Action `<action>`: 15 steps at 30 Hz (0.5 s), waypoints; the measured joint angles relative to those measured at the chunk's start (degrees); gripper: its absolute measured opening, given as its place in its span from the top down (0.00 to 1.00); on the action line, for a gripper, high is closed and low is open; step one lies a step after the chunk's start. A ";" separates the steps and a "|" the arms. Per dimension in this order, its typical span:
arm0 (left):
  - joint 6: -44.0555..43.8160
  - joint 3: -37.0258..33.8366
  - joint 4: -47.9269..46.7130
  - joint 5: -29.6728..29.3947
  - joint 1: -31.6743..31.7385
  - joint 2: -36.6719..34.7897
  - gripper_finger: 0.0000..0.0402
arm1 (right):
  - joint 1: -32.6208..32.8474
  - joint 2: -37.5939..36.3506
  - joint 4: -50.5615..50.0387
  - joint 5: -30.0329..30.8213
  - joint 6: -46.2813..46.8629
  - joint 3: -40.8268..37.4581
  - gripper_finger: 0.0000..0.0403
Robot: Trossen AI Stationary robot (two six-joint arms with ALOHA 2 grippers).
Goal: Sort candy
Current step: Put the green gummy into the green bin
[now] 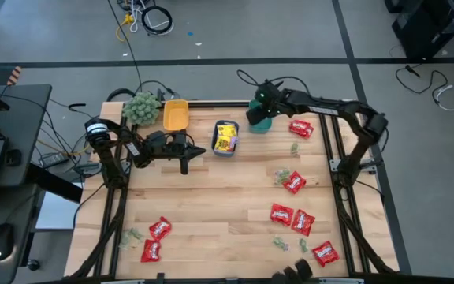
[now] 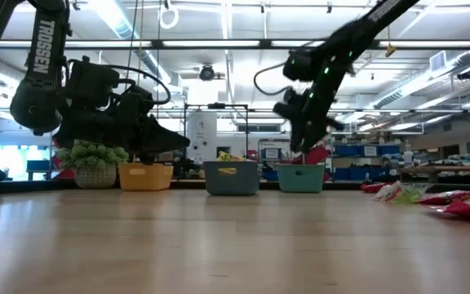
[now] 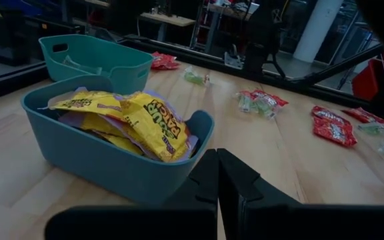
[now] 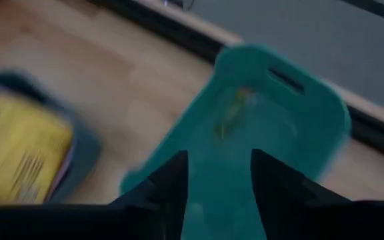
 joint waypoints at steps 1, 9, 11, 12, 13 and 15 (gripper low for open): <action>0.02 0.00 0.10 0.00 -0.02 0.00 1.00 | 1.01 -1.49 -3.11 1.07 0.07 0.00 0.65; 0.04 0.00 0.10 0.02 -0.02 0.00 1.00 | 12.43 -13.64 -18.61 9.27 15.07 -9.47 0.78; 0.00 0.00 0.08 0.02 0.00 0.00 1.00 | 15.01 -16.69 -18.63 9.65 20.74 -14.27 0.78; 0.01 0.00 0.12 0.02 0.00 0.00 1.00 | 16.26 -18.00 -18.72 10.00 23.82 -16.52 0.77; 0.00 0.00 0.09 0.02 -0.01 0.00 1.00 | 17.39 -19.26 -18.76 10.44 26.83 -18.78 0.76; 0.00 0.00 0.09 0.02 -0.01 0.00 1.00 | 19.09 -21.39 -18.86 11.48 32.48 -22.77 0.74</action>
